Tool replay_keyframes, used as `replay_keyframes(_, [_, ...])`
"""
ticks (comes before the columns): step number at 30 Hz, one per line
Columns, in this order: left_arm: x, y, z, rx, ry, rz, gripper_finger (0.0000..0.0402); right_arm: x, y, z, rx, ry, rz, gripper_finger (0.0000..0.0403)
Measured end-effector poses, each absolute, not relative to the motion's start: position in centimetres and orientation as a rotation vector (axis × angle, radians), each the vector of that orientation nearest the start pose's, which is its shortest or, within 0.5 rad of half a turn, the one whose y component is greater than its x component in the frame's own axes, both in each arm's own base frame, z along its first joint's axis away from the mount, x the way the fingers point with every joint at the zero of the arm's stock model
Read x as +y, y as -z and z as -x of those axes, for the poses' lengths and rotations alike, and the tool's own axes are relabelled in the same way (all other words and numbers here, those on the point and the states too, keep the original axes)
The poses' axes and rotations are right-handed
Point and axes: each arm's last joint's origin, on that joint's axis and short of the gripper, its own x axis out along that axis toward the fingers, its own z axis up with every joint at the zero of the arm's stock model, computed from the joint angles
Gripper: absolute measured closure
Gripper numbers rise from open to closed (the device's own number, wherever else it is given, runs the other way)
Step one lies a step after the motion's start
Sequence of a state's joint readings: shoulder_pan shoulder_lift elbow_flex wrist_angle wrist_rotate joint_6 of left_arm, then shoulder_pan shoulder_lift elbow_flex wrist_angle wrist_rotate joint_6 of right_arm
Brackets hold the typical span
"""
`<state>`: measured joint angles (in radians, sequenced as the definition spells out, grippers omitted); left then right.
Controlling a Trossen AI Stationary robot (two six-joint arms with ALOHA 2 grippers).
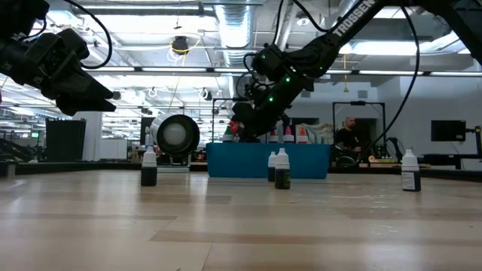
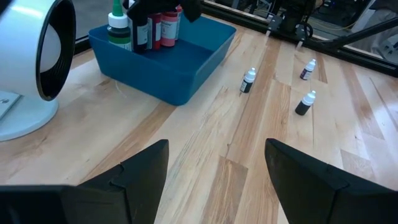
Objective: Pick & Place food coloring
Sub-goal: Put the large black food coloring bottle into the blue bin, then put the small brown food coloring bottle into the blue bin
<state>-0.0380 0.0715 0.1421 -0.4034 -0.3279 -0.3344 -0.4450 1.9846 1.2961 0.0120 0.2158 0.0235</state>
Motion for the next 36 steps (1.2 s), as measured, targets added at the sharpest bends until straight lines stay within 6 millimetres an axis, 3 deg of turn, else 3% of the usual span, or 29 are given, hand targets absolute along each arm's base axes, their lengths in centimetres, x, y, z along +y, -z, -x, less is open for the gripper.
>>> replay_keyframes(20, [0.6,-16.8,-8.7,0.276,-0.339,0.268,0.0144,-19.0,-18.0,-38.3,0.667,0.636,-0.096,0.0241])
replay_keyframes(30, [0.6,-16.9,-8.7,0.276,-0.339,0.267,0.0144,-19.3,-21.6,-39.6,0.715,0.605,-0.029,0.0259])
replay_keyframes(36, [0.6,-16.9,-8.7,0.276,-0.339,0.267,0.0144,-19.3,-25.1,-40.4,0.723,0.593,-0.015,0.0278])
